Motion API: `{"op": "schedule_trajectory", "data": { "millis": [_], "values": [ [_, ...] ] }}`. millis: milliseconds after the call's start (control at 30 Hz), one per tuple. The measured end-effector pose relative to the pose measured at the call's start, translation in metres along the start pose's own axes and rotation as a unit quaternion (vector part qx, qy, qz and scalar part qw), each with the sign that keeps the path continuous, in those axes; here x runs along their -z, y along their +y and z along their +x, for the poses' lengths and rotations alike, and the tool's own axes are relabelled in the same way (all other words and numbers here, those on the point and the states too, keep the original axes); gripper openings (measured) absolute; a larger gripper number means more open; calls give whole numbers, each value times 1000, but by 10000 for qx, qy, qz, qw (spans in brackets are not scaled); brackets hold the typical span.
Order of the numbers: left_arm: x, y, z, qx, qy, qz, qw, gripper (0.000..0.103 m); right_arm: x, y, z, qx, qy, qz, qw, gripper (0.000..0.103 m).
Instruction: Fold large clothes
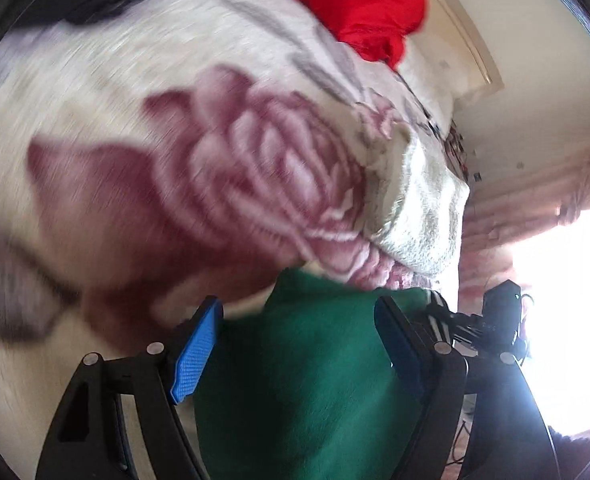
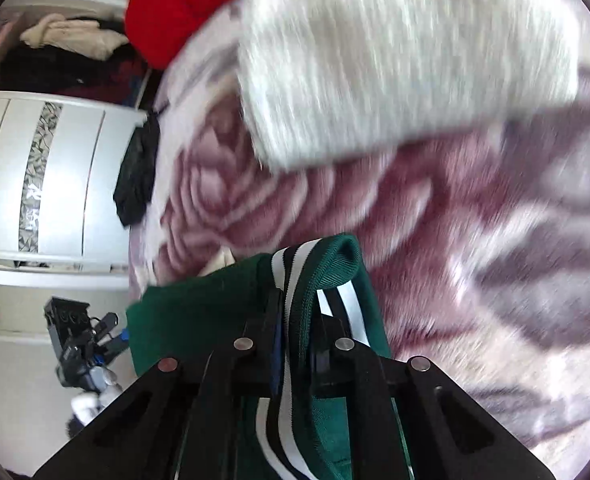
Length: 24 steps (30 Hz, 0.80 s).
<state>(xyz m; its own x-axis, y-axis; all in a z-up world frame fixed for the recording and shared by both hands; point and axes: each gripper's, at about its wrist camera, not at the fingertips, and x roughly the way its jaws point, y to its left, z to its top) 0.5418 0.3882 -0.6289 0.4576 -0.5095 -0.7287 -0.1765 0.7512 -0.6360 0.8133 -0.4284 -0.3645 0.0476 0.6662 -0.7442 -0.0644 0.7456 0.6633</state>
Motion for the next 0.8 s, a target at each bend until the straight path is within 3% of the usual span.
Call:
{"op": "schedule_trajectory", "data": {
  "millis": [33, 167, 200, 267, 333, 367, 433, 500, 633, 667, 700, 800],
  "values": [
    [-7, -9, 6, -53, 107, 200, 9997, 76, -28, -4, 1, 37, 9, 35, 10000, 10],
    [-19, -37, 42, -287, 813, 1061, 9906, 76, -32, -28, 22, 63, 668, 287, 9973, 14],
    [-19, -44, 56, -395, 1105, 1362, 9837, 76, -35, -25, 27, 22, 697, 326, 9970, 26],
    [-14, -61, 87, -893, 1719, 2202, 9560, 76, -35, -36, 9, 112, 738, 415, 9963, 40],
    [-5, -72, 108, -1114, 2209, 2959, 9226, 76, -25, -44, -13, 67, 677, 499, 9964, 46],
    [1, -77, 115, -1100, 2398, 3294, 9066, 62, -22, -37, -11, 25, 683, 523, 9963, 51],
    [4, -81, 121, -920, 2665, 3430, 8960, 26, -10, -37, -17, 76, 698, 615, 9956, 52],
    [4, -82, 124, -913, 2863, 3310, 8945, 21, 4, -42, -26, 143, 762, 742, 9942, 52],
    [-24, -48, 123, -23, 3199, 1683, 9324, 20, 38, -59, -37, -18, 766, 974, 9923, 52],
    [-29, -33, 126, -22, 3175, 1320, 9390, 20, 48, -62, -37, -57, 793, 1019, 9916, 57],
    [-29, -22, 128, -71, 3165, 1143, 9416, 20, 55, -65, -38, -86, 831, 1057, 9909, 67],
    [-24, -20, 127, 46, 2982, 935, 9499, 20, 83, -75, -40, -128, 908, 1281, 9875, 69]
  ]
}}
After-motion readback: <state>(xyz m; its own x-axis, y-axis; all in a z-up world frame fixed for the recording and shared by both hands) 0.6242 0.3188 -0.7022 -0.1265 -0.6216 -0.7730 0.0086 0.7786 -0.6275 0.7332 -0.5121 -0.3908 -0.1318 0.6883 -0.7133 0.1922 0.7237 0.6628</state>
